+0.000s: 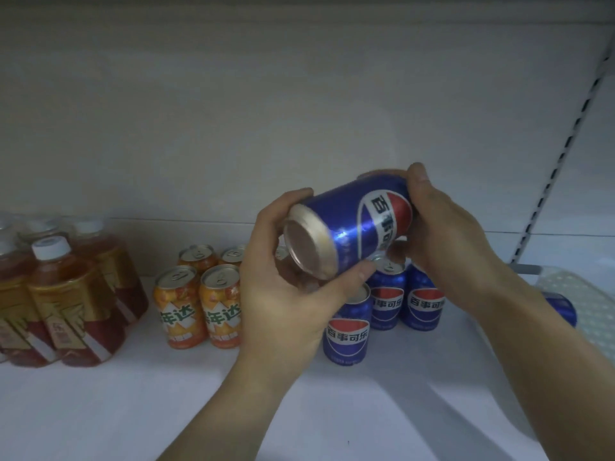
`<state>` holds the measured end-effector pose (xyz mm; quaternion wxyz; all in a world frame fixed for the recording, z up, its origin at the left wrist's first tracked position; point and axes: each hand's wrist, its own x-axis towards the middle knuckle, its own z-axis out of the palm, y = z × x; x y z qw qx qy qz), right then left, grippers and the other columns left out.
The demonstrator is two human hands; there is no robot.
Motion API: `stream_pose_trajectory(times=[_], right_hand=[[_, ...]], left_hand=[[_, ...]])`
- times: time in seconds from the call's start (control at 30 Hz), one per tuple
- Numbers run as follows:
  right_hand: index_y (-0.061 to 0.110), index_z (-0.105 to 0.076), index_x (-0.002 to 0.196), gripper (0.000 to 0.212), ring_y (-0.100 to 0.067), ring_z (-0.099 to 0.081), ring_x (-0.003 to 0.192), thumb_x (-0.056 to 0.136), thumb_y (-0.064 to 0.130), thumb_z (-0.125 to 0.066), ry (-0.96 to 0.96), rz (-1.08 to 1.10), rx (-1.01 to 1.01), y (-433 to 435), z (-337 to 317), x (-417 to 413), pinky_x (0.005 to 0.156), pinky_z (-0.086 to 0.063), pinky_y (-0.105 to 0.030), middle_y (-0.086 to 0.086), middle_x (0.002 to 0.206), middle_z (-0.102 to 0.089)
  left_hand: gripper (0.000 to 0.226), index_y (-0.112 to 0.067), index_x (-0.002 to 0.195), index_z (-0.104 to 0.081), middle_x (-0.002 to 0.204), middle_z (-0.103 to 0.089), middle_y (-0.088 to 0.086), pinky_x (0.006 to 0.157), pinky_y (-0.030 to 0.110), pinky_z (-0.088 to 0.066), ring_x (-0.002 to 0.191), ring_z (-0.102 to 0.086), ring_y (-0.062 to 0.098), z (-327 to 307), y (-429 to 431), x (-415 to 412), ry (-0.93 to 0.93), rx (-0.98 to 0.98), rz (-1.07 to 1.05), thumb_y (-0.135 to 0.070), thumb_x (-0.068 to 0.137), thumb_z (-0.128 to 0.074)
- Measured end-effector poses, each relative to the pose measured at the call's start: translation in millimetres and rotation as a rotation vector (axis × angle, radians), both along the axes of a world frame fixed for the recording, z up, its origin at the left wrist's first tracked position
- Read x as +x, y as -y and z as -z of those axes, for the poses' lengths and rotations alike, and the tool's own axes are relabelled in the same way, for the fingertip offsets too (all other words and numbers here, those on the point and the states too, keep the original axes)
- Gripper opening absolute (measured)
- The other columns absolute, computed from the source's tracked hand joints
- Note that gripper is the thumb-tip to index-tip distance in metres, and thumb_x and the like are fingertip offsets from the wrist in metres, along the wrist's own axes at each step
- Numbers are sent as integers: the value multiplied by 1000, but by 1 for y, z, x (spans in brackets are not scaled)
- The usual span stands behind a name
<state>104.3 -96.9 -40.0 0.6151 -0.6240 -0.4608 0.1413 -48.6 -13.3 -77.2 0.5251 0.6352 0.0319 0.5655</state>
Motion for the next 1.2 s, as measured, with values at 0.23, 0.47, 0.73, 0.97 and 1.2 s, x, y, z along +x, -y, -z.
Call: stream_pose_trajectory(times=[0.23,0.47,0.73,0.97,1.2], right_hand=[[5,-66,129,52,-60,-53,125,104,48,-50,-425,-46,-121,-4,1,5,110,-39,-71,-36,135,-56],[28,-75,109,28,-6,-70,75,103,44,-53,-116,149,-61,3,-8,1,65,-55,-27,7,93,-78],[32,-76,104,43,1,-67,72,73,60,-68,267,190,27,20,-31,-4,60,-47,-9,14,93,-76],[30,-77,106,29,8,-69,75,82,46,-76,372,183,-67,41,-36,8,64,-48,-5,20,88,-75],[30,-75,118,40,15,-58,75,84,51,-74,541,305,-214,46,-12,28,64,-40,1,21,101,-70]], left_hand=[[77,-20,126,-54,121,-63,-7,85,15,-54,113,-64,5,1,9,0,2,128,-157,-26,58,-91],[69,-30,129,-54,119,-65,-11,79,31,-61,104,-69,14,8,3,1,-183,138,-267,-40,69,-88],[62,-34,118,-59,108,-71,-25,73,9,-53,99,-68,-4,23,20,17,-310,-56,-8,-41,62,-84],[59,-42,120,-54,116,-67,-26,80,8,-51,109,-62,-9,31,23,23,-457,61,45,-57,67,-75],[52,-42,140,-46,138,-53,-21,102,38,-52,124,-56,3,40,4,31,-601,150,-55,-59,91,-51]])
